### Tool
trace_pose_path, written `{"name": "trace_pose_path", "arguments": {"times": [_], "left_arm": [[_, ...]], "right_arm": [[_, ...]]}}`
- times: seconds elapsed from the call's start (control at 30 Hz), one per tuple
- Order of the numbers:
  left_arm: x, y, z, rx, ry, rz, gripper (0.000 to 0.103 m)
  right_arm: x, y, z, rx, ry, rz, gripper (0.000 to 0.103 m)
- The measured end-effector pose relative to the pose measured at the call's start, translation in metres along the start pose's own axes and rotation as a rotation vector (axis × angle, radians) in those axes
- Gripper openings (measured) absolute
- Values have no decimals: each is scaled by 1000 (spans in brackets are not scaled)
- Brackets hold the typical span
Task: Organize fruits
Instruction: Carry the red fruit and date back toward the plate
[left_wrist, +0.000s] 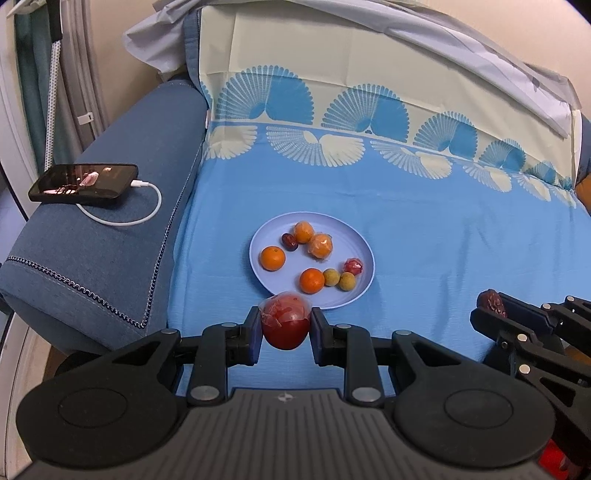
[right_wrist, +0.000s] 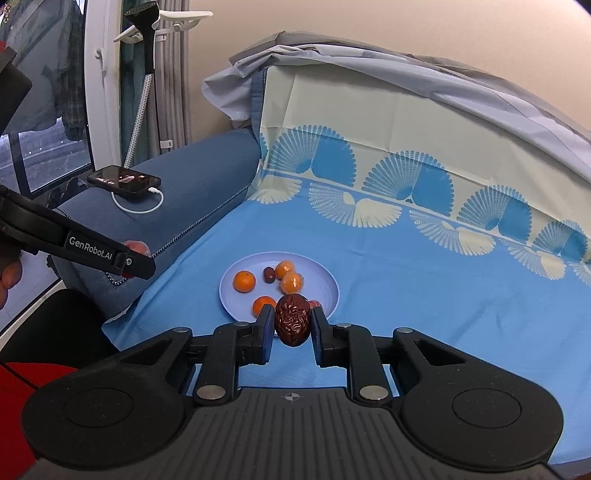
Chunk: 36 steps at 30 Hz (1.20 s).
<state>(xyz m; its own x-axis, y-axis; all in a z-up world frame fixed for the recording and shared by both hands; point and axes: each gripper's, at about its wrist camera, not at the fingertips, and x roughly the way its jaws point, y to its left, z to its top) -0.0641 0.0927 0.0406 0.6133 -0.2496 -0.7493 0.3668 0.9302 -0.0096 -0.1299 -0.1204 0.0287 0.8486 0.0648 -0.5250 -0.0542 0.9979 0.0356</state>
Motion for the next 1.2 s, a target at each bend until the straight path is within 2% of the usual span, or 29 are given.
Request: {"name": "trace_pose_path", "arguments": {"times": [0.8,0.97,1.2], "left_arm": [[29,6,3,-11,61,-5,29],[45,11,12,-5,114,-1,29],[69,17,38,-5,141,9,29]], "right_arm": [[24,0,1,-12,87,21,22],[40,0,6,-20,117,23,22],[73,0,21,-4,132,34,22]]}}
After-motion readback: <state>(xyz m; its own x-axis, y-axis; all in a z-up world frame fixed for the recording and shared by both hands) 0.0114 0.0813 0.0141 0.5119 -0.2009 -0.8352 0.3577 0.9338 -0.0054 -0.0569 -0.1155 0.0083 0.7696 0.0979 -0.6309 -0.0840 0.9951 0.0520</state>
